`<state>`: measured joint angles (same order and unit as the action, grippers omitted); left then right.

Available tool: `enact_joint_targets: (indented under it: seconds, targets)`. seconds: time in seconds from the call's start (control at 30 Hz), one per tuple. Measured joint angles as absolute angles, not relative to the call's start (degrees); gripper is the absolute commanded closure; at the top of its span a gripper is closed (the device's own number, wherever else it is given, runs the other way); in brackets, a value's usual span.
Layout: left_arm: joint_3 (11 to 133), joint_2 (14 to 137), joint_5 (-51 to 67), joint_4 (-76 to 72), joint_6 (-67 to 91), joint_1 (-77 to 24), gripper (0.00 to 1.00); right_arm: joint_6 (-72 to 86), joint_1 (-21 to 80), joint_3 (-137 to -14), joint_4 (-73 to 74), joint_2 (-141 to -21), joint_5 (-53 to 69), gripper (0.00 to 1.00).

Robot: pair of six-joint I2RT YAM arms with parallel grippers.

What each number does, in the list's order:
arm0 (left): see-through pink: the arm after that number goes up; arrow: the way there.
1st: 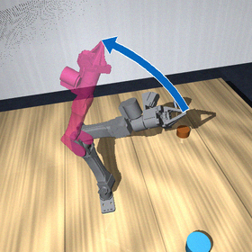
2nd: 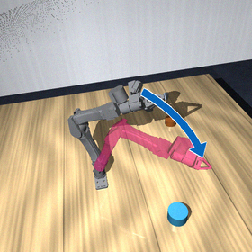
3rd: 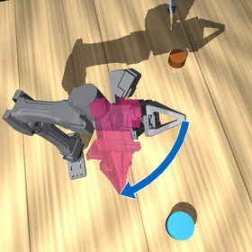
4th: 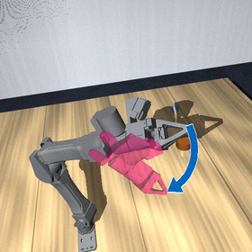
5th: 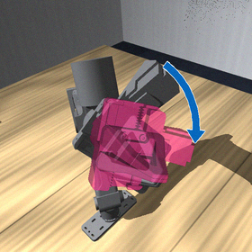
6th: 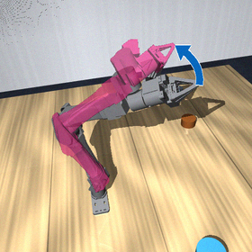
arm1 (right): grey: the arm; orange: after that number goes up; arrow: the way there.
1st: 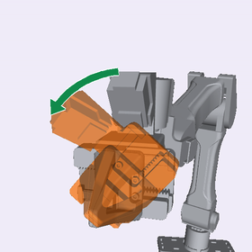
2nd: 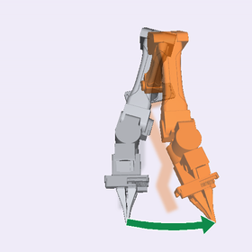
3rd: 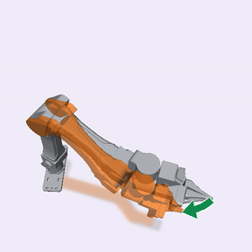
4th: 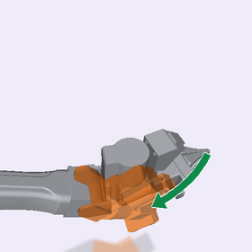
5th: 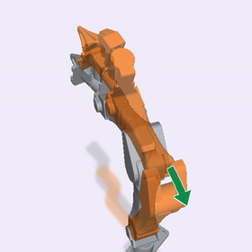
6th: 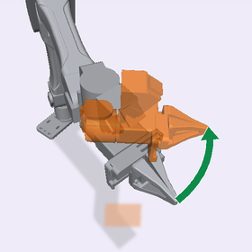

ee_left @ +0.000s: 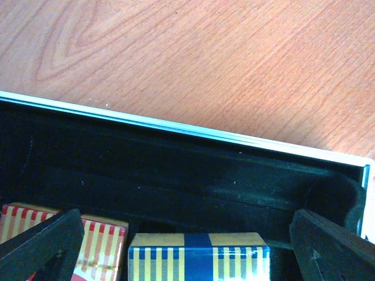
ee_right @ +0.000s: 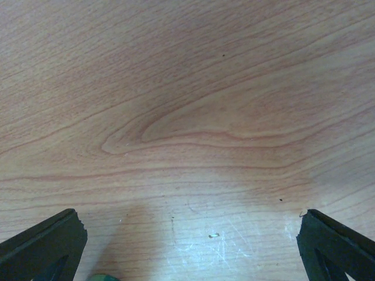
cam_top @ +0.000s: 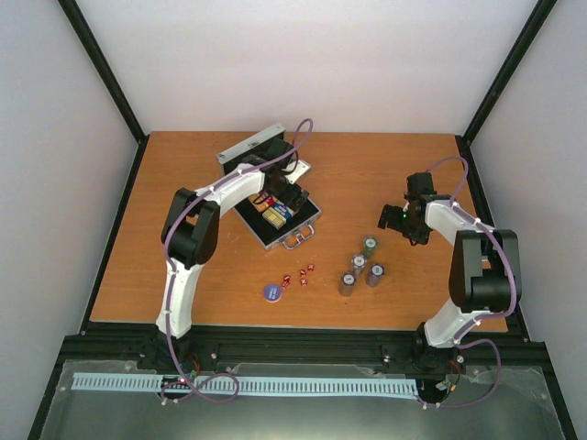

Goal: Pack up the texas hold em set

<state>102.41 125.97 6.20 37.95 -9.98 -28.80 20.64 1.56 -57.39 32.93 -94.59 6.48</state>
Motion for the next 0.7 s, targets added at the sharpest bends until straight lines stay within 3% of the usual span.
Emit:
enact_joint_targets:
  seconds: [0.7]
  targets:
    - [100.6,125.8,15.5,41.3,-5.5,-28.2,0.01,20.6,1.6,-57.4,32.7,-94.8,6.5,0.01]
